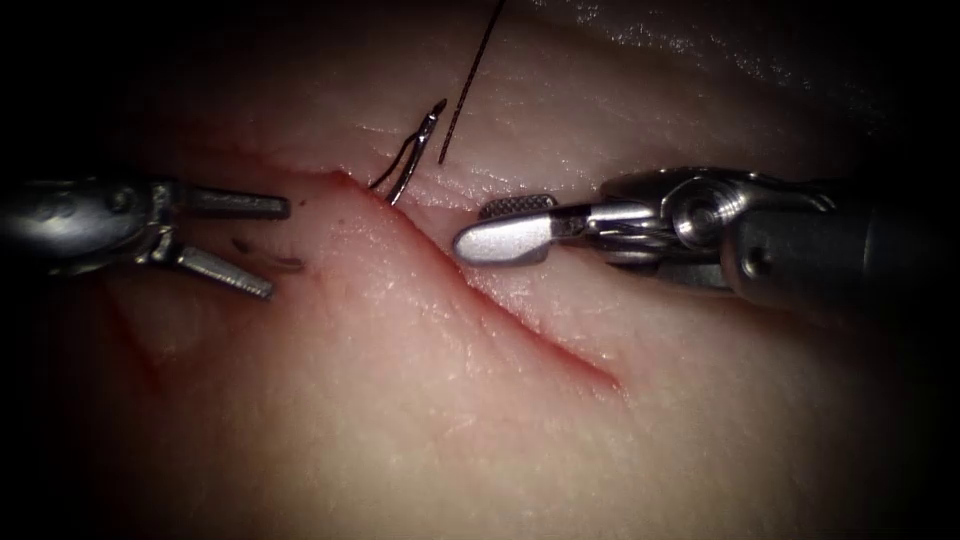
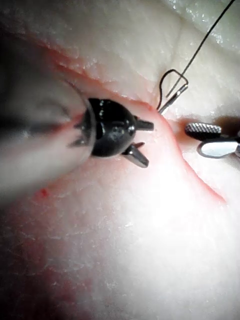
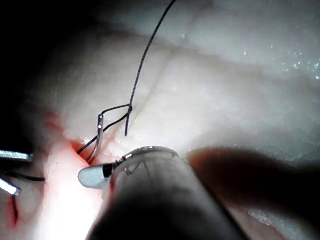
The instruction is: Wound Closure
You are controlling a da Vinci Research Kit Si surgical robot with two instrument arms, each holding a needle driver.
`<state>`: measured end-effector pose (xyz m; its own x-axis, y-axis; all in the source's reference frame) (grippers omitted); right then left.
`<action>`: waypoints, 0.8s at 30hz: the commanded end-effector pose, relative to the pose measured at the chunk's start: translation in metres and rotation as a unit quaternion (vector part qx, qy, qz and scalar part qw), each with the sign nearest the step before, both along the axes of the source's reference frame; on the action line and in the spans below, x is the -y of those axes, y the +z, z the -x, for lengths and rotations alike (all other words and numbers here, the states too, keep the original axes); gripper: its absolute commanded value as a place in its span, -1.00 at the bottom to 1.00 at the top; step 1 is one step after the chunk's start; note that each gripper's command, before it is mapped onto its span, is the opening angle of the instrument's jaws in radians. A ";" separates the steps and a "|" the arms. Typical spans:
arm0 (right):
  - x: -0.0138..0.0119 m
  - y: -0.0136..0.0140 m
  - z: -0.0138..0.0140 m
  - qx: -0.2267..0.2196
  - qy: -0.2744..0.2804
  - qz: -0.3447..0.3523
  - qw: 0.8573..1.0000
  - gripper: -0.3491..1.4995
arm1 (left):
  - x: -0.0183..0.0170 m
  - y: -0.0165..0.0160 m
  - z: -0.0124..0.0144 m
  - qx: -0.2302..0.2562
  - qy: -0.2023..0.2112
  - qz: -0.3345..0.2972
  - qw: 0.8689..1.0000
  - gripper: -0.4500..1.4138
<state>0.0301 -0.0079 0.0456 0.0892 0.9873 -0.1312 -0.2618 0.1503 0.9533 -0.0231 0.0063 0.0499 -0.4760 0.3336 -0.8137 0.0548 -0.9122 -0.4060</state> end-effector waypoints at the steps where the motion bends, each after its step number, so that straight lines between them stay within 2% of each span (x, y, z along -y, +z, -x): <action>1: -0.0003 0.0001 -0.0007 -0.001 -0.001 0.006 1.000 0.42 | 0.0003 0.0008 0.0004 0.003 0.004 -0.001 1.000 -0.08; 4: -0.0006 -0.0004 -0.0006 -0.013 0.004 0.010 1.000 0.38 | 0.0011 0.0021 0.0003 0.016 0.023 -0.013 1.000 -0.08; 7: -0.0007 -0.0006 -0.0007 -0.017 0.005 0.015 1.000 0.33 | 0.0016 0.0028 0.0000 0.065 0.018 -0.040 0.997 -0.08; 8: -0.0007 -0.0007 -0.0007 -0.019 0.005 0.018 1.000 0.31 | 0.0015 0.0028 0.0000 0.107 0.009 -0.048 0.993 -0.08; 13: -0.0007 -0.0007 -0.0008 -0.020 0.005 0.023 1.000 0.24 | 0.0010 0.0025 0.0008 0.159 0.006 -0.054 0.986 -0.15; 18: -0.0006 -0.0008 -0.0010 -0.022 0.004 0.023 0.999 0.20 | 0.0008 0.0037 0.0015 0.165 0.009 -0.050 0.985 -0.19; 24: -0.0005 -0.0010 -0.0013 -0.026 0.004 0.023 0.999 0.20 | 0.0014 0.0071 0.0011 0.156 0.013 -0.061 0.986 -0.23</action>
